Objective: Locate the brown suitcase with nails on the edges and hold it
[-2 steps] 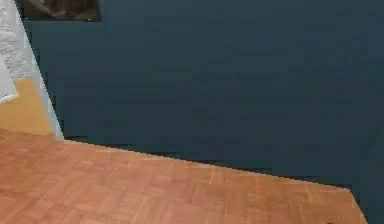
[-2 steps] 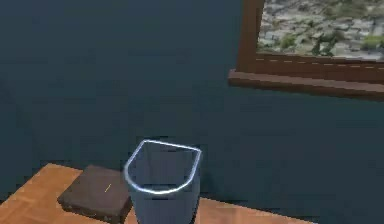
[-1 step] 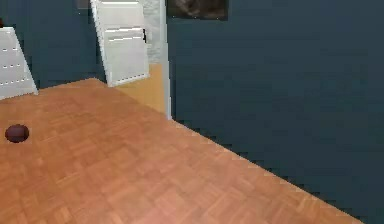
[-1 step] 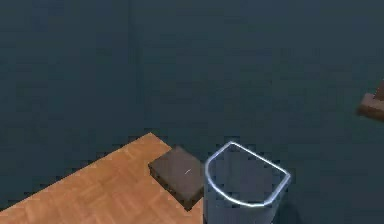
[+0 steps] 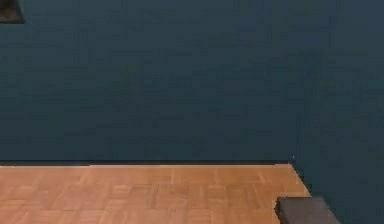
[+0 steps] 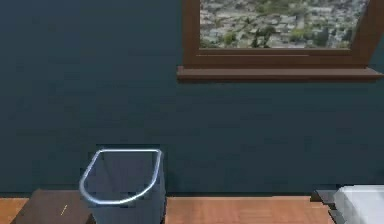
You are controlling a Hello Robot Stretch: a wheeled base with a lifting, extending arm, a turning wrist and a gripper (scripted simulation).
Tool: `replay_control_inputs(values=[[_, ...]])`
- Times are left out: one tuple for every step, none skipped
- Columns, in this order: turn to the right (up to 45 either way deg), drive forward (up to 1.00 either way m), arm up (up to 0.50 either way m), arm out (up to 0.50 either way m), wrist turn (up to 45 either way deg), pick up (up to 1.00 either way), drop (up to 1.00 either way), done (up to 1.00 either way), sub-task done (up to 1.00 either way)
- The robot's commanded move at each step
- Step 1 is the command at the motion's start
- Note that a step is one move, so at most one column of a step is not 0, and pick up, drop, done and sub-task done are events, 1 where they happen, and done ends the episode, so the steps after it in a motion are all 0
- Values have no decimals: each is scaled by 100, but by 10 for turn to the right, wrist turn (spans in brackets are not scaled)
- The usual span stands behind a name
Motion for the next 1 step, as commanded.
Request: replay_control_inputs(values=[[270, 0, 0, 0, 0, 0, 0, 0, 0]])
